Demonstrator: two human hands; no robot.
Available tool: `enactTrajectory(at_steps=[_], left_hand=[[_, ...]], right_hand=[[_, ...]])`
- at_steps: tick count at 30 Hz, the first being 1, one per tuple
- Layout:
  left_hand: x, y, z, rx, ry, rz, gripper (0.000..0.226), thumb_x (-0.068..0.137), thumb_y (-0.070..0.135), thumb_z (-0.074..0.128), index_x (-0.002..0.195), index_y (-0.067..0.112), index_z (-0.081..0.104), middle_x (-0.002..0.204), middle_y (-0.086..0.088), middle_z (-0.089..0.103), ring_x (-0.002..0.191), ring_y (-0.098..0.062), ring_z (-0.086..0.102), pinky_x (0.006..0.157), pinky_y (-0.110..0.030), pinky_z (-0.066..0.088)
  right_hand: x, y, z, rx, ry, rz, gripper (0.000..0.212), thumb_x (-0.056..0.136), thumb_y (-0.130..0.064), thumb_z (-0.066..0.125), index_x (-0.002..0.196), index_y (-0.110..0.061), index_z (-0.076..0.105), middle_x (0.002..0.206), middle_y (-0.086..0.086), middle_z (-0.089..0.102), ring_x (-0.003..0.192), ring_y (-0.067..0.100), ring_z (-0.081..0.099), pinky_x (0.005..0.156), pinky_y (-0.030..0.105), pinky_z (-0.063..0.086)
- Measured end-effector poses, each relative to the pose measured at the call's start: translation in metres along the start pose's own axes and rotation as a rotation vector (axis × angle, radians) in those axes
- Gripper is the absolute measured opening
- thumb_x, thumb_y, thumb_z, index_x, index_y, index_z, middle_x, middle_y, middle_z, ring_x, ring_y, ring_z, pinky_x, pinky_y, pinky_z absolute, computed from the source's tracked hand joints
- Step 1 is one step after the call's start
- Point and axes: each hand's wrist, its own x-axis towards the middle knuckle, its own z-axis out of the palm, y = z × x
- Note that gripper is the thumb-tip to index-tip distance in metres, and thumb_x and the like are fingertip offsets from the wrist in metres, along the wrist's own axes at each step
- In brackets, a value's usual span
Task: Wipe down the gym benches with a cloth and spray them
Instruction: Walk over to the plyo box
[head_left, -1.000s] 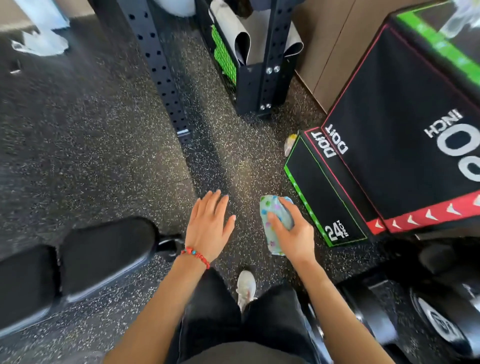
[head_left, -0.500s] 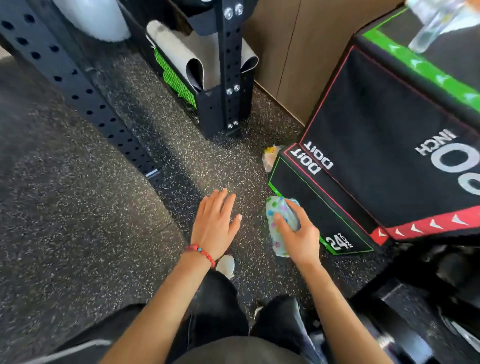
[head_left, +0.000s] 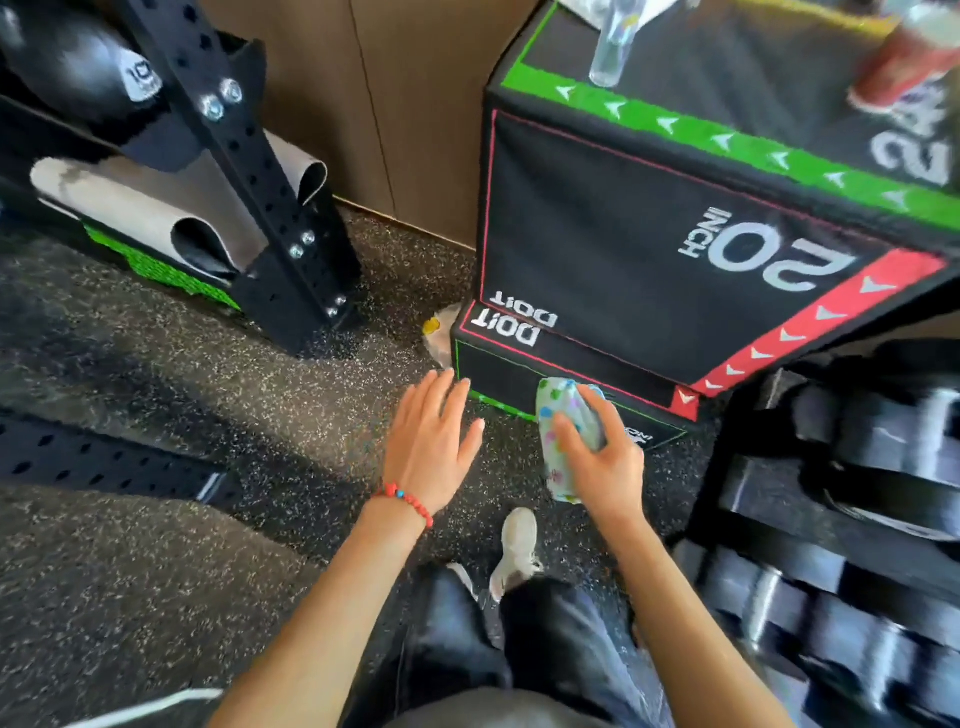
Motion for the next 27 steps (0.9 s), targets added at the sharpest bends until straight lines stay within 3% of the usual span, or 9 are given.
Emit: enactTrajectory(at_steps=[3, 6, 9, 13, 17, 21, 23, 27], left_hand=[[0.032, 0.011, 0.007, -0.012, -0.011, 0.073, 0.045, 0.092, 0.024, 0.053, 0.129, -0.002, 0.049, 0.136, -0.024, 0.047, 0.128, -0.038, 0.041, 0.108, -0.051, 0.030], [0.065, 0.023, 0.012, -0.002, -0.021, 0.130, 0.046, 0.091, 0.025, 0.055, 0.127, -0.003, 0.050, 0.133, -0.024, 0.049, 0.125, -0.038, 0.044, 0.105, -0.051, 0.034], [0.100, 0.032, 0.015, 0.008, -0.009, 0.164, 0.045, 0.088, 0.022, 0.061, 0.123, -0.004, 0.053, 0.130, -0.026, 0.052, 0.122, -0.040, 0.047, 0.102, -0.052, 0.035], [0.148, 0.044, 0.016, 0.006, 0.025, 0.171, 0.043, 0.083, 0.016, 0.066, 0.119, -0.005, 0.056, 0.125, -0.028, 0.055, 0.117, -0.043, 0.051, 0.099, -0.054, 0.037], [0.191, 0.055, 0.012, -0.028, 0.049, 0.158, 0.042, 0.087, 0.019, 0.062, 0.122, -0.004, 0.055, 0.129, -0.026, 0.052, 0.121, -0.042, 0.047, 0.102, -0.052, 0.035], [0.226, 0.059, 0.004, -0.055, 0.073, 0.140, 0.044, 0.088, 0.019, 0.060, 0.126, -0.003, 0.052, 0.134, -0.025, 0.048, 0.126, -0.041, 0.042, 0.105, -0.053, 0.033], [0.245, 0.061, -0.003, -0.072, 0.108, 0.153, 0.044, 0.087, 0.017, 0.062, 0.124, -0.004, 0.053, 0.132, -0.026, 0.049, 0.124, -0.042, 0.044, 0.104, -0.054, 0.034], [0.286, 0.063, -0.015, -0.105, 0.162, 0.188, 0.043, 0.088, 0.018, 0.059, 0.123, -0.005, 0.053, 0.131, -0.026, 0.050, 0.123, -0.043, 0.044, 0.102, -0.055, 0.036]], right_hand=[[0.021, 0.001, -0.013, 0.034, 0.078, 0.039, 0.038, 0.076, -0.041, 0.068, 0.110, -0.049, 0.053, 0.083, -0.043, 0.055, 0.080, -0.020, 0.052, 0.067, -0.005, 0.034], [0.046, 0.002, -0.022, 0.047, 0.135, 0.076, 0.038, 0.077, -0.042, 0.067, 0.113, -0.044, 0.055, 0.097, -0.032, 0.057, 0.084, -0.012, 0.052, 0.075, 0.008, 0.036], [0.076, -0.002, -0.028, 0.070, 0.176, 0.075, 0.039, 0.076, -0.042, 0.068, 0.113, -0.044, 0.054, 0.095, -0.041, 0.054, 0.083, -0.018, 0.049, 0.076, 0.008, 0.034], [0.121, -0.014, -0.036, 0.110, 0.168, 0.044, 0.038, 0.077, -0.037, 0.068, 0.114, -0.037, 0.057, 0.117, -0.018, 0.060, 0.094, -0.007, 0.055, 0.081, 0.005, 0.039], [0.162, -0.030, -0.048, 0.118, 0.157, 0.010, 0.036, 0.078, -0.037, 0.067, 0.113, -0.039, 0.057, 0.114, -0.021, 0.059, 0.092, -0.014, 0.055, 0.084, 0.014, 0.045], [0.195, -0.050, -0.054, 0.136, 0.168, 0.003, 0.036, 0.078, -0.038, 0.066, 0.113, -0.039, 0.057, 0.116, -0.011, 0.063, 0.095, -0.002, 0.059, 0.087, 0.021, 0.047], [0.210, -0.060, -0.055, 0.150, 0.184, 0.000, 0.035, 0.078, -0.038, 0.066, 0.111, -0.040, 0.058, 0.111, -0.013, 0.064, 0.091, -0.006, 0.059, 0.085, 0.018, 0.047], [0.238, -0.083, -0.056, 0.164, 0.229, -0.033, 0.035, 0.077, -0.038, 0.068, 0.111, -0.042, 0.058, 0.095, -0.028, 0.061, 0.084, -0.020, 0.054, 0.072, -0.001, 0.039]])
